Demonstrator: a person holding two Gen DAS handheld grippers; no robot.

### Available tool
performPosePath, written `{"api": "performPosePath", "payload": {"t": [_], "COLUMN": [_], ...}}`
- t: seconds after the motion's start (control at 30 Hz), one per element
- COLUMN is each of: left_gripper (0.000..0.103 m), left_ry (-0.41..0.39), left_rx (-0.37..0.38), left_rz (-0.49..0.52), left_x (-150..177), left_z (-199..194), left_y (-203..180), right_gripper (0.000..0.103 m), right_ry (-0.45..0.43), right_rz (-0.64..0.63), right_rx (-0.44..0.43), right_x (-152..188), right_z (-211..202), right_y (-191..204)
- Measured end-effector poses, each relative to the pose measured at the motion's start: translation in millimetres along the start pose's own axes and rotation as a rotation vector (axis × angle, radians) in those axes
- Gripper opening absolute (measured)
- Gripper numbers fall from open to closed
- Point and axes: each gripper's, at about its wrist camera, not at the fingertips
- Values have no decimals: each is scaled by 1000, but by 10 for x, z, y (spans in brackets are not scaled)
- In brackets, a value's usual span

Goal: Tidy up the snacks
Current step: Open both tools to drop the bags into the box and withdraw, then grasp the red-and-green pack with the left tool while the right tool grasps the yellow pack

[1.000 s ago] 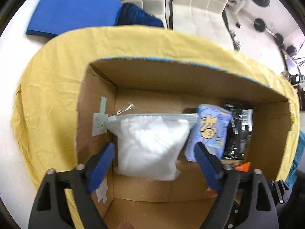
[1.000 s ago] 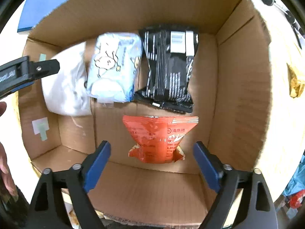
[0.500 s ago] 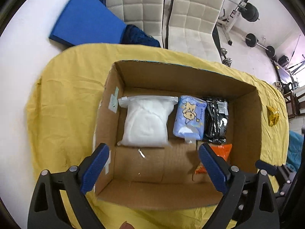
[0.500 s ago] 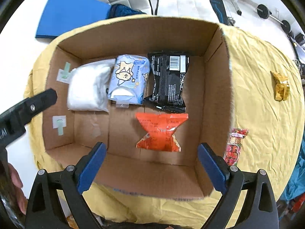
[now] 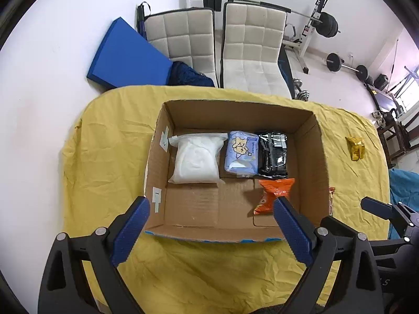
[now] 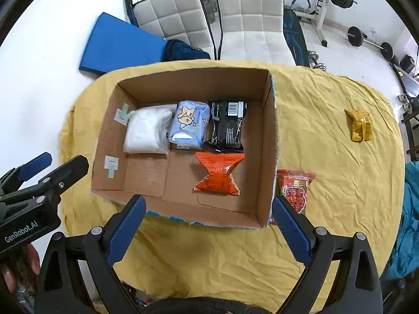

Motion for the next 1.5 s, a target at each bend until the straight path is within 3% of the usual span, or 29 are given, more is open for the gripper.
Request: {"api": "performPosePath", "payload": {"t": [0.2, 0.33, 0.47, 0.57, 0.73, 0.87, 0.97, 1.03, 1.23, 1.4, 1.43, 1.5], "left_gripper": [96, 96, 96, 96, 96, 96, 96, 96, 96, 95, 94, 77], "left_ry": [-11, -25, -6, 45, 178, 276, 384, 434, 512, 578, 590, 596], "left_rx": [30, 69, 134, 149, 130, 123, 135, 99, -3, -8, -3, 10], "left_rz": [4, 37, 106, 207, 357, 365, 314, 281, 265, 175, 153, 126], "left_x": [-30, -120, -262, -399, -470, -228, 39, 156, 144, 68, 57, 42], "left_z": [-139, -175, -55, 204, 744, 1163, 1510, 1747, 2256, 2602, 2667, 2720], "left_y": [-193, -574, -1162, -1764, -2664, -3125, -3257, -3301, -3408, -3363, -3356, -3345], "right_gripper": [99, 99, 99, 99, 99, 99, 99, 99, 99, 99, 99, 99], "right_ry": [-15, -12, -51, -23, 4, -1, 13, 43, 110, 107, 101, 96], "right_rz": [13, 75, 189, 317, 448, 517, 546, 531, 474, 405, 387, 361], "right_rx": [-39, -53, 54, 142, 189, 206, 211, 232, 252, 230, 225, 207], "right_x": [52, 77, 151, 264, 384, 455, 497, 548, 603, 379, 310, 169], "right_z": [-170, -264, -325, -208, -117, -85, -41, 37, 333, 403, 404, 416], "right_y": [-138, -510, -1267, -2015, -2885, -3431, -3689, -3843, -4053, -4007, -3986, -3955]}}
Point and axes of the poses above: each gripper's, at about its wrist camera, not at the fingertips, and z roughly the way its jaws point, y to its left, x to its underside, and after that the axes turned 8 degrees about z, right-handed
